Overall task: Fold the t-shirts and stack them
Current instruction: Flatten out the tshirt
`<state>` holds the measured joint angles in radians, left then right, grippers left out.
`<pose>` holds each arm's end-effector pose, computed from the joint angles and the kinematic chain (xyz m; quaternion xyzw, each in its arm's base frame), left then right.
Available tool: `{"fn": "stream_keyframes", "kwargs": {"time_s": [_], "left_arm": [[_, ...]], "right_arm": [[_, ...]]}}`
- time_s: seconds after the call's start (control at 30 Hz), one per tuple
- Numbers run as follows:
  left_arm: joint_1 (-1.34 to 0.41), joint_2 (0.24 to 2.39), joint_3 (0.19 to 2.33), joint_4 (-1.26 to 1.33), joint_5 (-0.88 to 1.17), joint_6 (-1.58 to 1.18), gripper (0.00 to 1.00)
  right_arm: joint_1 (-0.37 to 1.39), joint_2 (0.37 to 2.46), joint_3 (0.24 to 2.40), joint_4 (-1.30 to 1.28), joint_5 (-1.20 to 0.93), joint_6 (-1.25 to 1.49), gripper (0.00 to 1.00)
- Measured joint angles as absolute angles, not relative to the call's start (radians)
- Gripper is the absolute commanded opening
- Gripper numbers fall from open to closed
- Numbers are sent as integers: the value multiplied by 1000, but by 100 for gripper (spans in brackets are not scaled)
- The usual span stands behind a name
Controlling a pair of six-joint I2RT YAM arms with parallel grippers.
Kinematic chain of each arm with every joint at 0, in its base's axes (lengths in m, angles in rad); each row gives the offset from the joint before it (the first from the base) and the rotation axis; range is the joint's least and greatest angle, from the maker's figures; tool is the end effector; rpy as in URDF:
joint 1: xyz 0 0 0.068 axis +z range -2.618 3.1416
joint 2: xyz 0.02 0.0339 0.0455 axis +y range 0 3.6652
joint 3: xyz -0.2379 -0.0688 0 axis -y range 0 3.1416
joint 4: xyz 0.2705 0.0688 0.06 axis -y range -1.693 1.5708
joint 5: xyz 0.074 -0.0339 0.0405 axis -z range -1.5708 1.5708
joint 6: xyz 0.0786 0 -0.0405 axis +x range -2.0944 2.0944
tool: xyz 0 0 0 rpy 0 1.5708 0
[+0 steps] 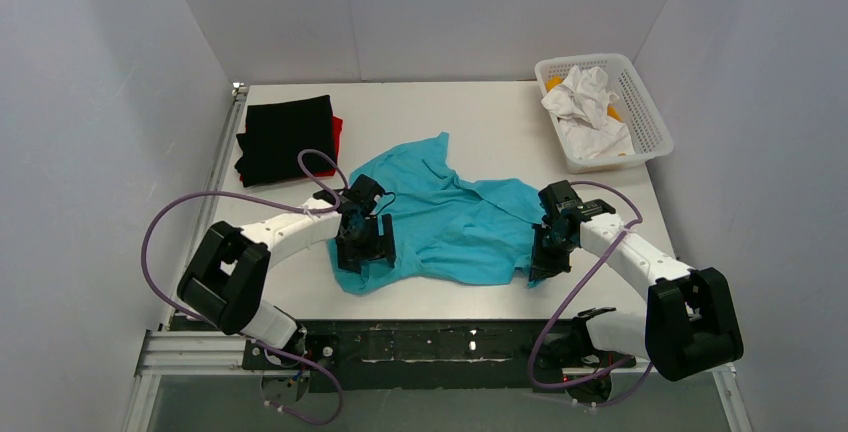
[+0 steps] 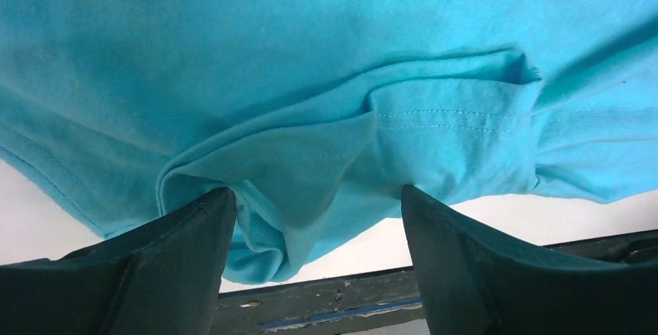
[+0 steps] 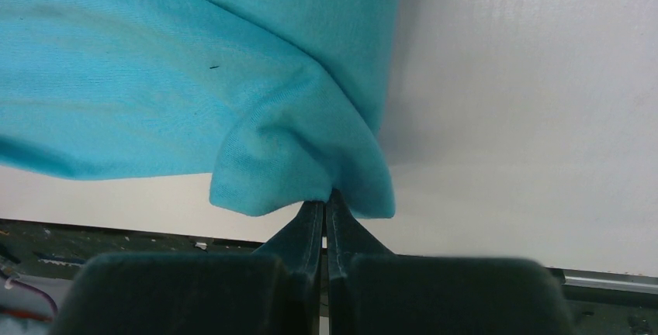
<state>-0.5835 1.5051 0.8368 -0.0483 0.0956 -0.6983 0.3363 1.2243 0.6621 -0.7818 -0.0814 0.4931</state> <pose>0.3035 -0.2094 0.1304 -0.0324 0.9088 -0.2823 0.3056 0.2191 0.0834 0.0954 0.0732 0.9901 0.0826 0.0872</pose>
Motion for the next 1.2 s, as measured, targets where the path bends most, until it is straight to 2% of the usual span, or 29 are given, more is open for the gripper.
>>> {"fn": "stream_keyframes", "kwargs": {"time_s": [0.47,0.57,0.7,0.9,1.07,1.17,1.2], "left_arm": [[-582,1498,862,-6,107,-669,72],[-582,1498,873,-21,97,-660,65],[-582,1500,879,-30,96,-656,46],[-582,1529,894,-29,97,-654,30],[-582,1531,899,-41,84,-647,24],[-582,1528,899,-52,68,-644,25],[-582,1526,899,-57,64,-643,28]], "right_arm": [[342,1224,662,-782,-78,493,1],[342,1225,662,-782,-77,493,1],[343,1226,662,-782,-74,493,1],[344,1226,662,-782,-73,494,1],[347,1226,662,-782,-67,494,1],[348,1226,662,-782,-63,494,1],[349,1226,662,-782,-62,494,1]]}}
